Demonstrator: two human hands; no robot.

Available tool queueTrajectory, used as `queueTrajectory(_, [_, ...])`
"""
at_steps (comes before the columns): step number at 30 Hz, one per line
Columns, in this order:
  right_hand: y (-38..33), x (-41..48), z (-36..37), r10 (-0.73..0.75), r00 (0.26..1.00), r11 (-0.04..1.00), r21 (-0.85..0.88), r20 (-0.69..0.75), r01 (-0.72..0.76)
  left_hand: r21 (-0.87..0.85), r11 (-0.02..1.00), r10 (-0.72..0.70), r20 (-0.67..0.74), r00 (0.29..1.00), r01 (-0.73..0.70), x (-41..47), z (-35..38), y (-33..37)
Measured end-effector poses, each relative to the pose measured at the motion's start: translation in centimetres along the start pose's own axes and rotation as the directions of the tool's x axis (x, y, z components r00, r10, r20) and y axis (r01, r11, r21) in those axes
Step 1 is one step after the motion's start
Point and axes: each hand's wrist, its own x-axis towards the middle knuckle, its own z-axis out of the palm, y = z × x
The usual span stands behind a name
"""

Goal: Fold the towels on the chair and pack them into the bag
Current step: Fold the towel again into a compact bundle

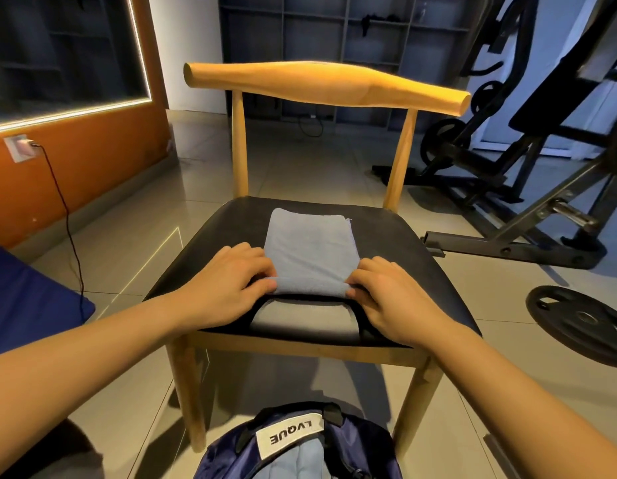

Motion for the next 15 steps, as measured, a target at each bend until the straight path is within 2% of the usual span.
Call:
queueTrajectory(3, [0.2,-0.1,-0.6,0.078,0.994,0.983,0.161,0.073,-0.089,-0.08,0.989,-0.119,0.098,0.988,0.127,0.4,0.0,0.0])
queueTrajectory(5, [0.4,0.0,-0.8,0.161,0.979,0.925,0.327,0.123,-0.193,-0.121,0.966,-0.212,0.134,0.968,0.228,0.7,0.0,-0.1])
queueTrajectory(8, [0.3,0.5,-0.4,0.277,0.955,0.858,0.421,0.104,-0.294,-0.25,0.884,-0.362,0.167,0.917,0.395,1.3,0.1,0.1])
queueTrajectory(10, [0.2,0.8,0.0,0.346,0.938,0.874,0.36,0.007,-0.325,-0.242,0.865,-0.426,0.11,0.898,0.44,1.5,0.2,0.4])
queueTrajectory(12, [0.1,1.0,0.4,0.339,0.935,0.913,0.277,-0.104,-0.301,-0.242,0.879,-0.42,0.009,0.907,0.41,1.5,0.1,0.6])
queueTrajectory(15, [-0.2,0.8,0.8,0.185,0.958,0.98,0.115,-0.22,-0.163,-0.143,0.96,-0.257,-0.124,0.958,0.239,1.3,0.0,0.9])
